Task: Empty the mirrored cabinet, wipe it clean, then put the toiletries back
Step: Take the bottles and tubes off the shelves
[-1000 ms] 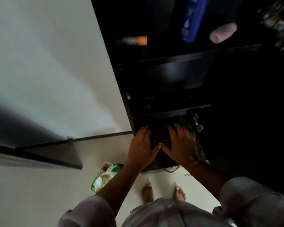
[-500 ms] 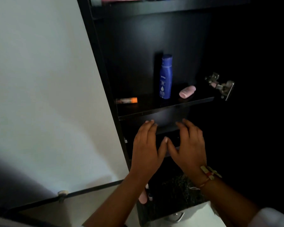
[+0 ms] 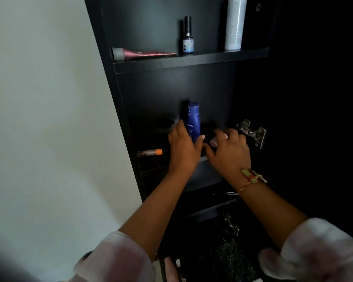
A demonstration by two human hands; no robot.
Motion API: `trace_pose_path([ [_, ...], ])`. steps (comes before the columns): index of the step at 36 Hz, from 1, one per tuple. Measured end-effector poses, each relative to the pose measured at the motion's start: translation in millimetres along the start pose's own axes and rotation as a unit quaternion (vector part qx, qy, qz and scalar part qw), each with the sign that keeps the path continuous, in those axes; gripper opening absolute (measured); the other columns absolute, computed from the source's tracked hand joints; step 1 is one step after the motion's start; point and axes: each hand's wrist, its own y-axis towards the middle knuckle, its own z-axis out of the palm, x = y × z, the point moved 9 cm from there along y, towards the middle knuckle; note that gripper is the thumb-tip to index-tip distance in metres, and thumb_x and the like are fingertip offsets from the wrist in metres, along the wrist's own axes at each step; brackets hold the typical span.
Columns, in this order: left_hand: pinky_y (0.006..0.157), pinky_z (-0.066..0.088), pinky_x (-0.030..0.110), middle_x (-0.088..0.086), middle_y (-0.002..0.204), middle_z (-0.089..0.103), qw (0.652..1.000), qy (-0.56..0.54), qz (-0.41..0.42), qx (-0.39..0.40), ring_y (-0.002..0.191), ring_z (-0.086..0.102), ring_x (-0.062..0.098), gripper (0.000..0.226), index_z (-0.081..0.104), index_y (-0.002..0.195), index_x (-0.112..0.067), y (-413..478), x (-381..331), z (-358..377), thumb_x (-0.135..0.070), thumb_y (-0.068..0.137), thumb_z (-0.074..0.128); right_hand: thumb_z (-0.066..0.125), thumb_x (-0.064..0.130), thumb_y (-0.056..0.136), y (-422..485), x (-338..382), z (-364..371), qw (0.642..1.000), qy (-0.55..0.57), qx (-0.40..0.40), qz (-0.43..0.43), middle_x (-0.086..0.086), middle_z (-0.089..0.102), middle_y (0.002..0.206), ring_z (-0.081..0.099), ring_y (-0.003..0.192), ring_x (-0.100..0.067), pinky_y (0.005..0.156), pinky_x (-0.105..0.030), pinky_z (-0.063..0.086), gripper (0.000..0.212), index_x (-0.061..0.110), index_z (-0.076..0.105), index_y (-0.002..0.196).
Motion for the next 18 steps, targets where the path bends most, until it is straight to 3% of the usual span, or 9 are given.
trace_pose_path([
  [5, 0.106, 0.032, 0.037, 0.018, 0.137, 0.047, 0.999, 0.003, -0.044, 0.0, 0.128, 0.041, 0.034, 0.074, 0.042, 0.136, -0.002, 18.9, 11.3, 11.3, -0.036, 0.079, 0.075, 0.05, 0.057, 0.085, 10.5, 0.7, 14.8, 0.997, -0.039, 0.06, 0.003, -0.013, 0.054, 0.115, 0.051, 0.104, -0.036, 0.078, -0.037, 0.047, 0.046, 0.026, 0.057, 0.118],
  [12, 0.097, 0.046, 0.047, 0.015, 0.125, 0.056, 0.995, -0.045, -0.084, 0.006, 0.117, 0.052, 0.033, 0.071, 0.047, 0.129, -0.006, 26.9, 28.0, 23.3, -0.039, 0.075, 0.077, 0.054, 0.054, 0.084, 17.0, -1.2, 25.6, 0.996, -0.049, 0.073, -0.007, -0.011, 0.055, 0.113, 0.055, 0.1, -0.035, 0.078, -0.037, 0.047, 0.041, 0.022, 0.061, 0.108],
  [18, 0.087, 0.05, 0.038, 0.012, 0.115, 0.055, 0.995, -0.058, -0.085, 0.005, 0.103, 0.058, 0.029, 0.061, 0.054, 0.117, -0.008, 26.8, 33.6, 27.0, -0.039, 0.071, 0.081, 0.061, 0.039, 0.086, 23.3, -7.7, 31.4, 0.996, -0.001, 0.09, -0.009, -0.012, 0.057, 0.108, 0.061, 0.094, -0.036, 0.075, -0.038, 0.053, 0.027, 0.019, 0.064, 0.103],
])
